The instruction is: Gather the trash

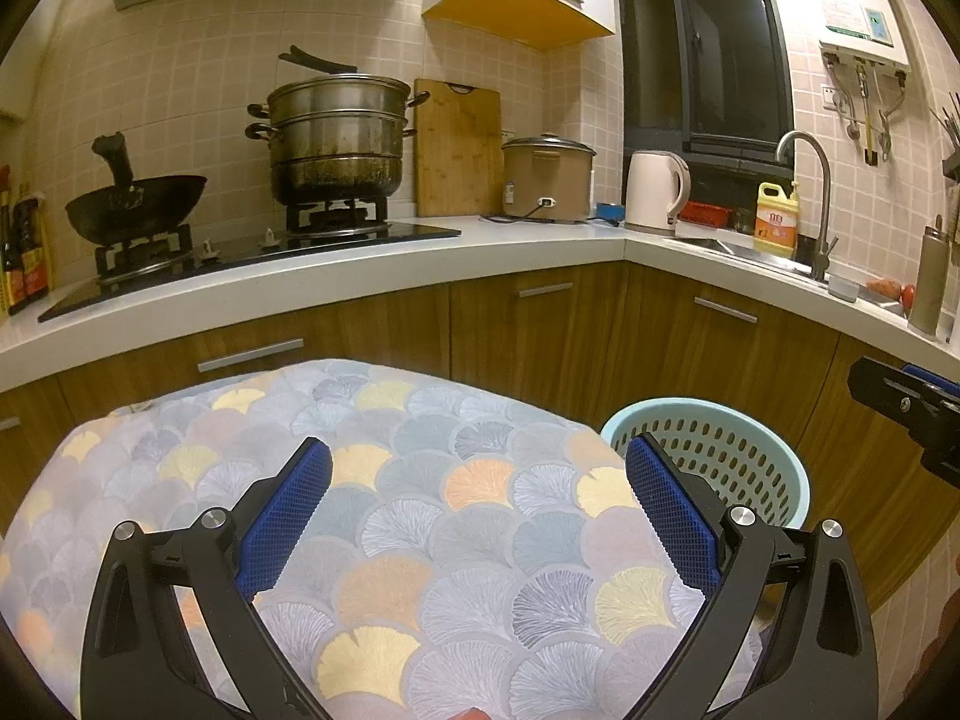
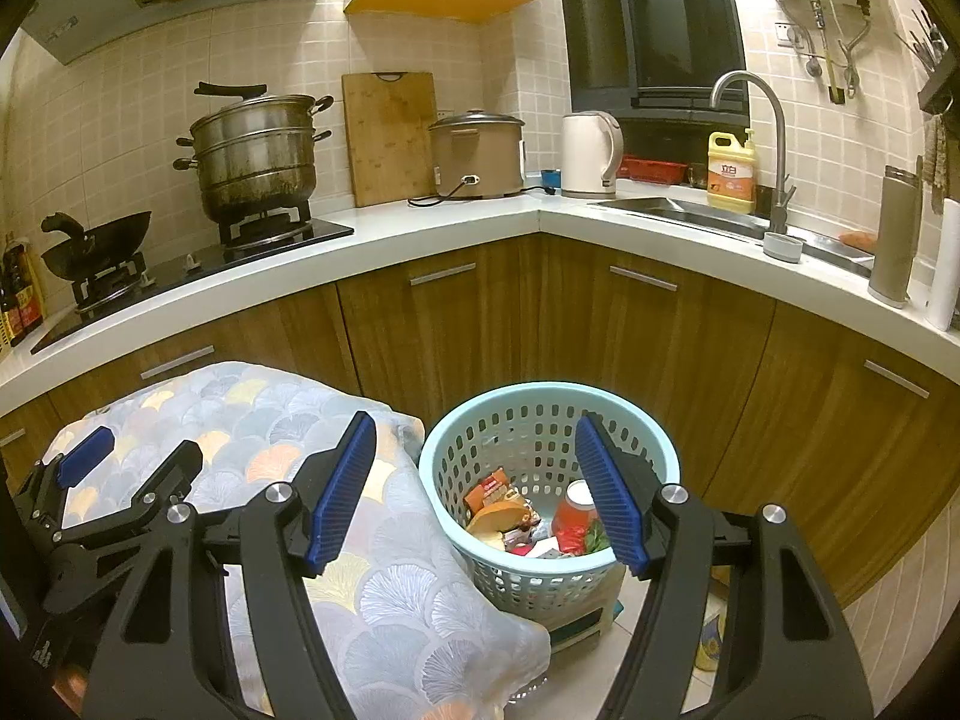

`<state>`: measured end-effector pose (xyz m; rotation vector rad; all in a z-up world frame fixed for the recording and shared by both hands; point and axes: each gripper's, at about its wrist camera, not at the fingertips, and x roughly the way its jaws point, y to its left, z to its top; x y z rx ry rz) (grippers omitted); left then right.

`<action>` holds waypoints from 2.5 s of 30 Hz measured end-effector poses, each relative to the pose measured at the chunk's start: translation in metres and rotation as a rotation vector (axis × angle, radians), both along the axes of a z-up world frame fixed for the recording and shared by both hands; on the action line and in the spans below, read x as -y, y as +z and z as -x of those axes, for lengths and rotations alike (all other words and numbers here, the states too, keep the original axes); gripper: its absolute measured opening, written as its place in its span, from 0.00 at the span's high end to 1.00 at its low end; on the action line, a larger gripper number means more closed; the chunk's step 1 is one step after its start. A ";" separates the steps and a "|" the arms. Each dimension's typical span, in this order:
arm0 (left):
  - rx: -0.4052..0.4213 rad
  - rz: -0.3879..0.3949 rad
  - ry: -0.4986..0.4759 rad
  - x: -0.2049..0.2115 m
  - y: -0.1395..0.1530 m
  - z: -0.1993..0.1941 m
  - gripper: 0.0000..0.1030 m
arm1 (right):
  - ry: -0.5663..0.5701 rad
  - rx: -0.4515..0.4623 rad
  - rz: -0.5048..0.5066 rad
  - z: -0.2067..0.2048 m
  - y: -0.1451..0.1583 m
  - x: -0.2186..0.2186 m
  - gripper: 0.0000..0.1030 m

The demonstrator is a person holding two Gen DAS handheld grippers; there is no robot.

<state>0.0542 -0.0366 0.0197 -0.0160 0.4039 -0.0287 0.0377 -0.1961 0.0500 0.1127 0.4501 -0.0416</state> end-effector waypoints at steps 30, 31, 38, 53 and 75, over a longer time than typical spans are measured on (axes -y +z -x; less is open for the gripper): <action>-0.004 0.081 0.021 -0.012 0.004 -0.001 0.07 | 0.018 0.003 0.005 -0.004 -0.003 0.000 0.37; -0.001 0.083 0.021 -0.012 0.004 0.000 0.07 | 0.019 0.004 0.005 -0.003 -0.004 0.001 0.37; 0.003 0.105 0.031 -0.015 0.004 0.001 0.07 | 0.022 0.001 0.001 -0.004 -0.005 0.002 0.37; 0.008 0.077 0.054 -0.013 0.005 0.001 0.07 | 0.025 0.000 0.001 -0.004 -0.005 0.003 0.37; 0.017 0.071 0.067 -0.015 0.006 0.004 0.07 | 0.044 -0.010 0.006 -0.005 -0.007 0.003 0.37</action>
